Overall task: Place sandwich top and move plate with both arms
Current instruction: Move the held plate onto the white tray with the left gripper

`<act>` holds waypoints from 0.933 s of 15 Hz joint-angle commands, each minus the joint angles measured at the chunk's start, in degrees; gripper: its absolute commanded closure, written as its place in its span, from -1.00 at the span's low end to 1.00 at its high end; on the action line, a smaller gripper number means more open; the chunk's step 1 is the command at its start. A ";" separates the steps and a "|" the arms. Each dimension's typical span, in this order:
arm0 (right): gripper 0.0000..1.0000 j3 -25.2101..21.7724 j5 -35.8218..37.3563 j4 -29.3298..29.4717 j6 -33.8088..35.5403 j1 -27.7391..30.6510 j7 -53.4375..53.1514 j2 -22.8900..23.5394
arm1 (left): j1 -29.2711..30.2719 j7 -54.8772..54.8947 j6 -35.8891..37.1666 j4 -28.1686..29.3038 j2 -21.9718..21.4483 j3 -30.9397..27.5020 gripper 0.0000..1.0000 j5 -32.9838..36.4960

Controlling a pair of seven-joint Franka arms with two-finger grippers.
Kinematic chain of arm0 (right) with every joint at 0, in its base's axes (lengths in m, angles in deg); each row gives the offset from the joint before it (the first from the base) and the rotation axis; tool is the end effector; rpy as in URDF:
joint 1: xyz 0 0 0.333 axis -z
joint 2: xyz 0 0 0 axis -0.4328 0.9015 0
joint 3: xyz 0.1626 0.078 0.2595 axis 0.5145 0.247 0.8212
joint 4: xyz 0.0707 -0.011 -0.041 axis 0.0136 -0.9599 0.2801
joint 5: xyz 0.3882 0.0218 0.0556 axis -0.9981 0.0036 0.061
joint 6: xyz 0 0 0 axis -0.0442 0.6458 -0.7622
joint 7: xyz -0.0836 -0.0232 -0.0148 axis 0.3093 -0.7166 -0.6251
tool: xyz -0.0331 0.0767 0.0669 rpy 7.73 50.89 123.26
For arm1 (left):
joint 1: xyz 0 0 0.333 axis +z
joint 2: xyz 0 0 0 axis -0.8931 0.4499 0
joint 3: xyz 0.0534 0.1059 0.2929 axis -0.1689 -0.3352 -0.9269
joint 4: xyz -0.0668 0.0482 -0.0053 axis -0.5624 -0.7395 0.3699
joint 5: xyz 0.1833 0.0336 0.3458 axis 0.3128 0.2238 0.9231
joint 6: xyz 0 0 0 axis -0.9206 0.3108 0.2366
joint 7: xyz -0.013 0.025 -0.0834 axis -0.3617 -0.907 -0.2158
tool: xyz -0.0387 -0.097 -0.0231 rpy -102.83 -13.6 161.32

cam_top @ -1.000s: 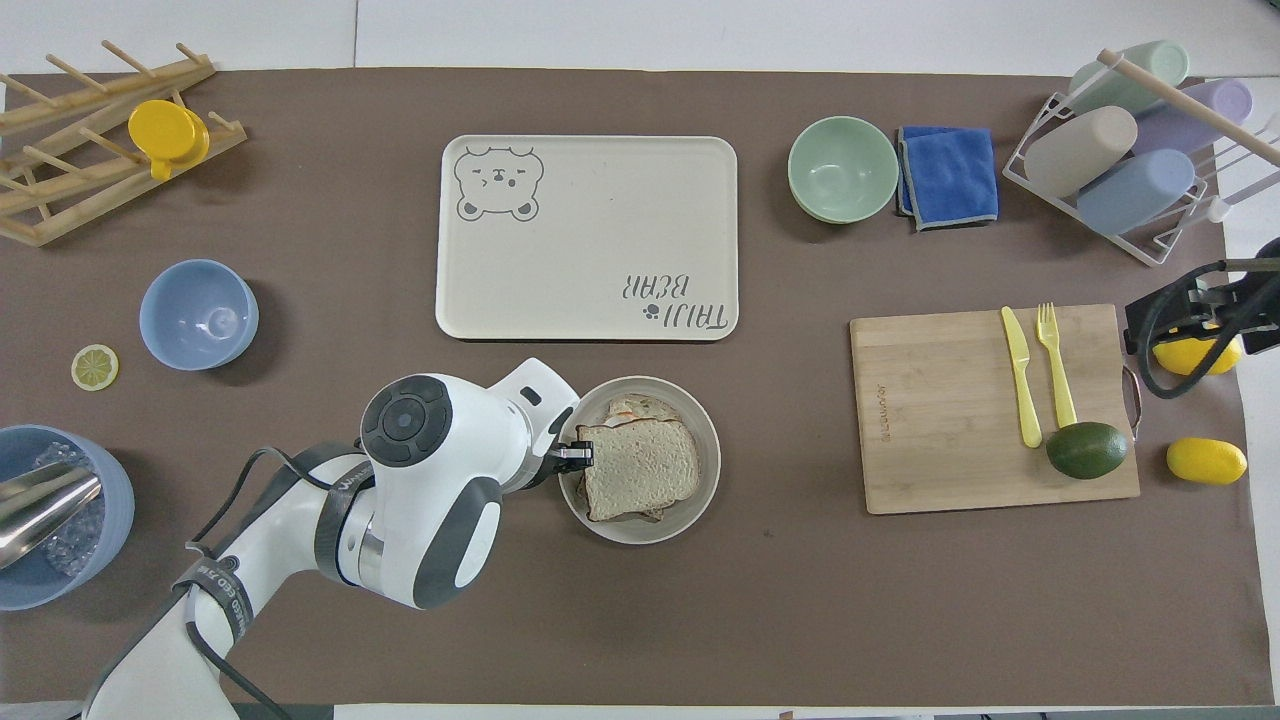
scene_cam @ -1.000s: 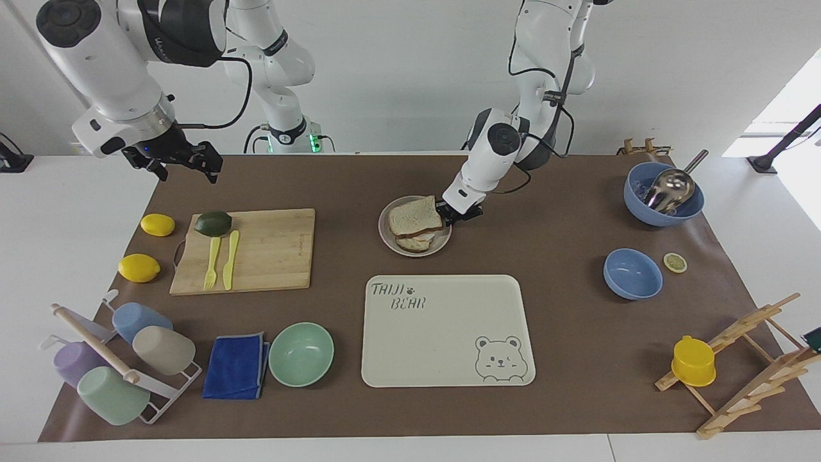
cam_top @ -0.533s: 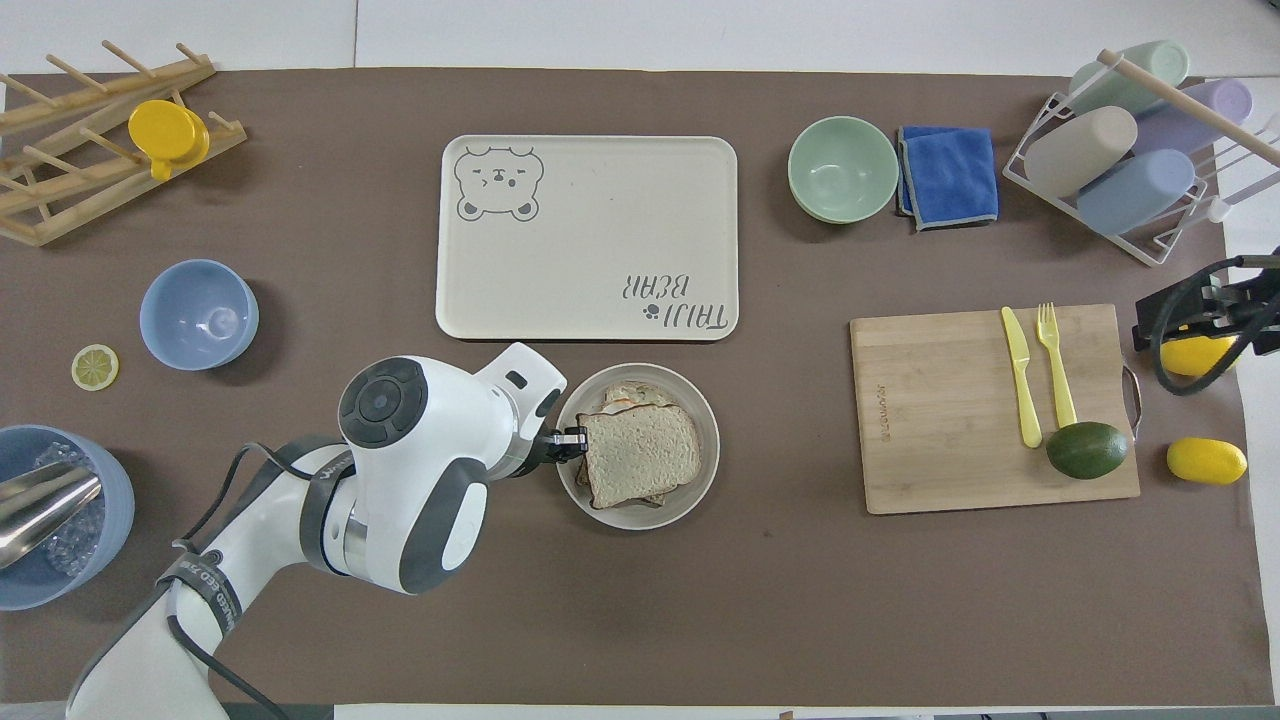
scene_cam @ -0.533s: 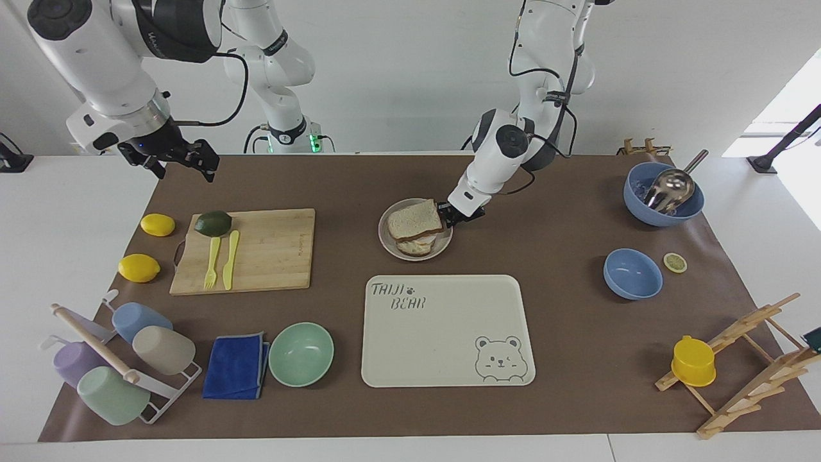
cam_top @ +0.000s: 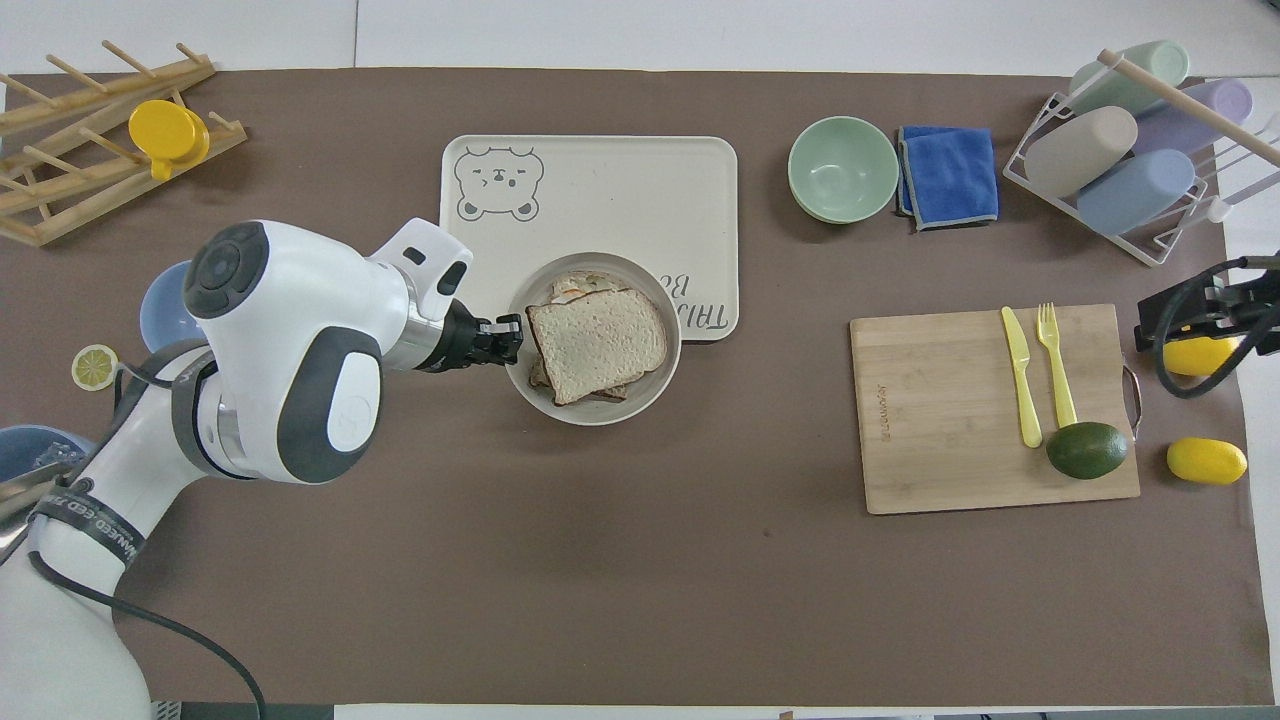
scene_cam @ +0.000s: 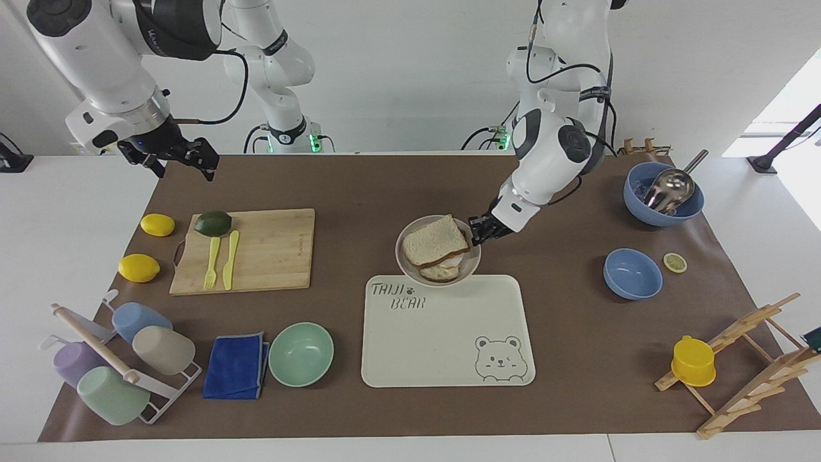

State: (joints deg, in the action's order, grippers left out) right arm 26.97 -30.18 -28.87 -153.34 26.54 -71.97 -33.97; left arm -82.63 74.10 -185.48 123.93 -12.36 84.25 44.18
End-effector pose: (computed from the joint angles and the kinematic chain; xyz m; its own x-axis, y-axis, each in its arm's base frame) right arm 0.5441 -0.0382 0.5974 0.9867 -0.0748 -0.1444 -0.0668 -0.9960 0.0597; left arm 0.5429 -0.2482 0.3906 0.9922 0.0940 -0.0820 0.1164 -0.9337 0.3387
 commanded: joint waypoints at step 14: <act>-1.00 0.14 -1.64 -0.62 -0.67 0.60 -0.59 -0.92 | 4.87 2.36 -2.53 -24.45 23.18 -0.41 1.00 -0.66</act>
State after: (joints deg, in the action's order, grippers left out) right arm 27.01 -30.18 -28.87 -153.34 26.57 -71.97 -34.03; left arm -77.29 75.51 -187.08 99.58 10.91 84.07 44.10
